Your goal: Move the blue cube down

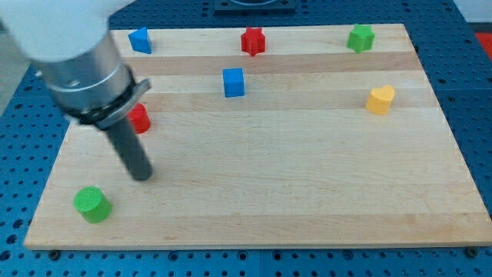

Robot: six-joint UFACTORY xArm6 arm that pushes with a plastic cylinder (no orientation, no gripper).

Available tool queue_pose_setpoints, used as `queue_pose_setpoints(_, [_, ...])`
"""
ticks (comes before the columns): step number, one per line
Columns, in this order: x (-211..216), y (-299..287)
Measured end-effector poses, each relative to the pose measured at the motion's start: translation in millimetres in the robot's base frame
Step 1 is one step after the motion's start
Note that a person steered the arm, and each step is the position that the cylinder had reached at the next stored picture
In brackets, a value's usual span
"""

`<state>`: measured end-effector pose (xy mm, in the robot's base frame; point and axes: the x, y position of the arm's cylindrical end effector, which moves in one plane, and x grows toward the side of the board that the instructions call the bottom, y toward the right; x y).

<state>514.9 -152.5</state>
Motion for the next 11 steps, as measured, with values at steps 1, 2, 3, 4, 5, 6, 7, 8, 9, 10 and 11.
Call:
queue_pose_setpoints(1, [-33.2, 34.4])
queue_pose_setpoints(2, [-72.8, 50.6])
queue_pose_setpoints(3, [-114.8, 50.7])
queue_pose_setpoints(4, [-153.5, 50.7])
queue_pose_setpoints(5, [-189.7, 51.6])
queue_pose_setpoints(6, [-207.2, 72.4])
queue_pose_setpoints(7, [-207.4, 103.7])
queue_pose_setpoints(8, [-201.5, 113.5])
queue_pose_setpoints(9, [-182.5, 115.0])
queue_pose_setpoints(10, [-160.1, 117.7])
queue_pose_setpoints(11, [-136.4, 118.4])
